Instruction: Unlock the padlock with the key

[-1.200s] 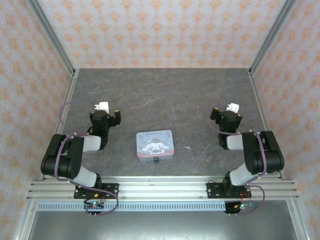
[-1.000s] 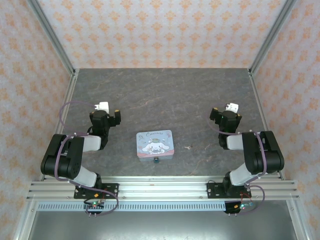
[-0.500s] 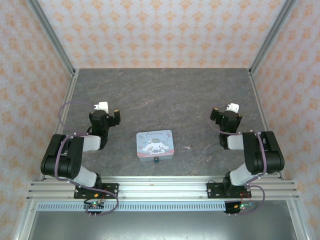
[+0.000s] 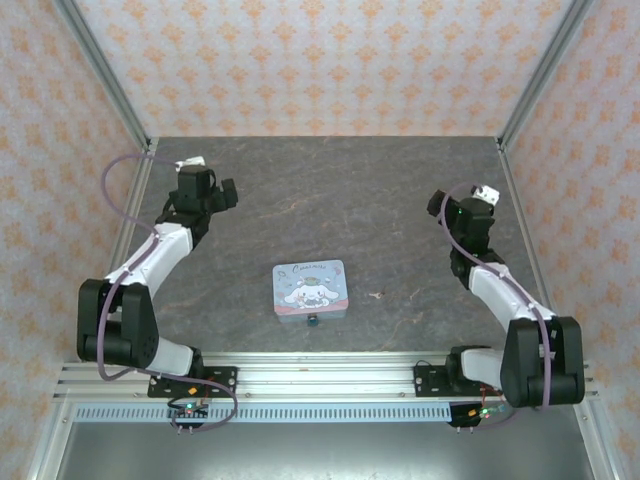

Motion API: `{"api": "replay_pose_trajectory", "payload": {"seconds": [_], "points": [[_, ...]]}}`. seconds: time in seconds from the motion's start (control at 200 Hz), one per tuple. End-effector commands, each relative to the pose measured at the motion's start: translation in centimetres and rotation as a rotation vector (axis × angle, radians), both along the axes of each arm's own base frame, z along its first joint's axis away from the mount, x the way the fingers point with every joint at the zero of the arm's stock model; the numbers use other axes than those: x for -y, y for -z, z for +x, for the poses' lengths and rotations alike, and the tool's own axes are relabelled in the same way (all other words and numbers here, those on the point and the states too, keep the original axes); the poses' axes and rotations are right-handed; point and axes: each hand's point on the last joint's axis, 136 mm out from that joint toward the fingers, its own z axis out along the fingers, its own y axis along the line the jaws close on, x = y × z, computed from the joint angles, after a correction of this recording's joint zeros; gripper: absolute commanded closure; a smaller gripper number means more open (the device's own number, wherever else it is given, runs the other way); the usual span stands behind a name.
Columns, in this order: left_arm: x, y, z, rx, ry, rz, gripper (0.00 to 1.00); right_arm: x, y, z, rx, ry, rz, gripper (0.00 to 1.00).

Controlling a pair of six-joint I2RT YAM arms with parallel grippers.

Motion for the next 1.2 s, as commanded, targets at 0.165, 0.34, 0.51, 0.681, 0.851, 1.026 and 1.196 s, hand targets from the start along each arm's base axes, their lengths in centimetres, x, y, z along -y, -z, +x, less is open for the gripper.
{"api": "replay_pose_trajectory", "payload": {"seconds": [0.165,0.34,0.51,0.681,0.851,1.026,1.196], "points": [[6.8,2.6,-9.0,-0.119,0.056,-0.314,0.00,-9.7,2.1,-5.1,-0.273,-0.303,0.367,0.05],[9.1,4.1,-13.0,-0.154,0.125,-0.425,0.00,-16.8,4.3,-9.1,-0.400,-0.467,0.367,0.09],[11.9,5.1,-14.9,-0.188,0.211,-0.493,0.00,-21.5,5.6,-11.7,-0.438,-0.549,0.369,0.14],[14.1,6.5,-16.0,-0.203,0.265,-0.507,0.04,-23.8,6.9,-13.4,-0.475,-0.584,0.342,0.20],[15.3,7.6,-16.5,-0.213,0.287,-0.504,0.18,-24.5,7.6,-14.2,-0.497,-0.596,0.347,0.27],[16.3,8.3,-16.4,-0.207,0.300,-0.526,0.34,-25.2,7.8,-14.1,-0.501,-0.601,0.365,0.36],[17.7,8.7,-16.4,-0.225,0.337,-0.522,0.35,-25.8,8.0,-14.0,-0.507,-0.608,0.393,0.42]]}}
